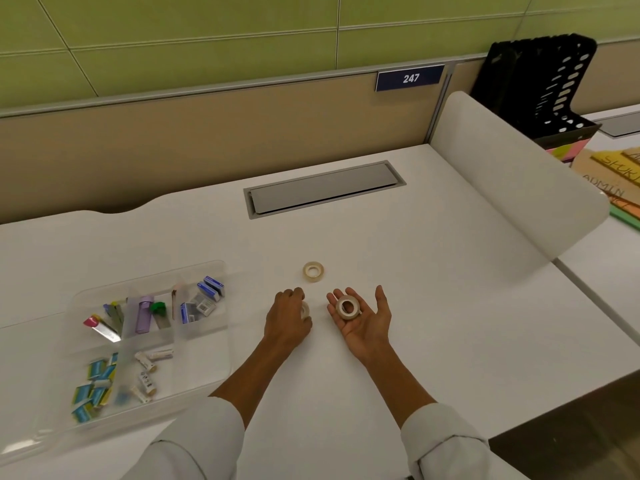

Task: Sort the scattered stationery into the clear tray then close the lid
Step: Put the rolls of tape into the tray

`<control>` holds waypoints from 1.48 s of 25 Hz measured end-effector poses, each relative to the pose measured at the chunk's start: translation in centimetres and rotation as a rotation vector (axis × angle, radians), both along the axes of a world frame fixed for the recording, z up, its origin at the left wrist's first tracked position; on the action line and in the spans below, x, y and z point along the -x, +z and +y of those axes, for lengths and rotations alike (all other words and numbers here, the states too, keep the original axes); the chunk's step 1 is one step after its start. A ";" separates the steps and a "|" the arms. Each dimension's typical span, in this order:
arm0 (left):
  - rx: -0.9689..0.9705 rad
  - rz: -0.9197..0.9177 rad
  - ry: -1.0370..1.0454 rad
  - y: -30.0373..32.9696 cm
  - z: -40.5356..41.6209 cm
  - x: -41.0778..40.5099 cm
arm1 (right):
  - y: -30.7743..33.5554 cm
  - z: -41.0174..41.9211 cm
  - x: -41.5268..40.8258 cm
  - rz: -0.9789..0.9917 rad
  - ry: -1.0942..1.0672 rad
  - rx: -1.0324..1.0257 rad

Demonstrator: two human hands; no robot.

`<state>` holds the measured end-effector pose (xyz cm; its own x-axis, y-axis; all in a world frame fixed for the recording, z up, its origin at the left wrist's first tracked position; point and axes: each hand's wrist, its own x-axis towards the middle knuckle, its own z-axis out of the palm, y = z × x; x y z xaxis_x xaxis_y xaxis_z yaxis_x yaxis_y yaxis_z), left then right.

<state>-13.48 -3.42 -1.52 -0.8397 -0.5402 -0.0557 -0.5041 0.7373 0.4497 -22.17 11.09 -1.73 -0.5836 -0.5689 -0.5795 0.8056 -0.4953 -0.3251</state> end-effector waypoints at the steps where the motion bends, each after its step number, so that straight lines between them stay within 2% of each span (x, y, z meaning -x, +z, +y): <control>1: -0.019 0.057 0.007 0.1 0.1 0.0 | 0.0 0.1 0.1 -0.003 0.001 0.000; 6: -0.077 0.325 -0.075 1.8 1.0 1.0 | 0.2 -0.5 0.0 -0.015 0.027 -0.032; 13: -0.124 0.394 -0.235 2.5 1.6 2.4 | 0.8 -1.8 0.8 -0.010 0.081 -0.039; 17: -0.079 0.454 -0.125 2.4 -0.1 3.3 | 0.2 -2.2 1.7 -0.041 0.078 0.007; 19: -0.099 0.429 -0.018 2.3 -1.7 4.2 | -0.2 -2.2 2.1 -0.060 0.069 0.027; 21: -0.101 0.287 0.029 1.7 -3.0 5.2 | -0.4 -2.2 2.5 -0.069 0.065 0.054; 24: -0.086 0.067 -0.041 0.6 -4.1 6.5 | -0.7 -2.3 3.0 -0.076 0.061 0.079; 27: -0.084 -0.024 -0.099 -0.3 -4.5 7.9 | -0.8 -2.3 3.4 -0.086 0.051 0.091; 30: -0.054 0.021 -0.065 -0.5 -4.5 8.7 | -0.8 -2.2 3.6 -0.083 0.050 0.098; 37: -0.175 0.291 -0.026 2.1 -3.1 7.3 | -0.6 -2.3 3.3 -0.072 0.057 0.064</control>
